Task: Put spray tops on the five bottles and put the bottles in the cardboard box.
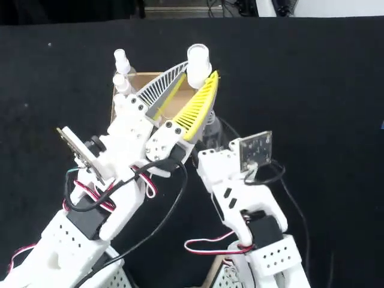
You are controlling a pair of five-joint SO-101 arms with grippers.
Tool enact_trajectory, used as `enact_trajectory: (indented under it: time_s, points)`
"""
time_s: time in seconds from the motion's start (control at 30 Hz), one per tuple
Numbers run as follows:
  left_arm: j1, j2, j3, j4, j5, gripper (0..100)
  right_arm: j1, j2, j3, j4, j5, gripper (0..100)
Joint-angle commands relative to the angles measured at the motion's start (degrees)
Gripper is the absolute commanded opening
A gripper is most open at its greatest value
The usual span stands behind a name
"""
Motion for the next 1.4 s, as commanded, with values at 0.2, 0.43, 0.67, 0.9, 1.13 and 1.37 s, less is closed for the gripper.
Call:
enact_trajectory:
  time_s: [0.2, 0.43, 0.67, 0.9, 1.13, 1.37]
  points:
    - [1.01, -0.35, 5.49, -18.9, 0.62, 3, -5.63, -11.74, 4.88, -1.41, -0.26, 2.1]
    - [1.19, -0.35, 4.35, -11.96, 0.62, 3, -5.8, -13.41, 5.67, -1.41, -0.26, 2.1]
    - [1.1, -0.35, 0.75, -2.9, 0.7, 3, -5.71, -13.41, 5.41, -1.41, -0.26, 2.1]
    - [1.1, 5.01, 1.19, -2.73, 0.7, 3, -5.71, -13.41, 5.32, -1.41, -0.26, 2.1]
    - [0.66, 7.74, 4.18, -2.46, 0.62, 3, -5.71, -13.41, 5.32, -1.41, -0.26, 2.1]
    - [0.57, 4.13, 7.43, -2.29, 0.53, 12, -5.71, -13.41, 5.49, -1.41, -0.26, 2.1]
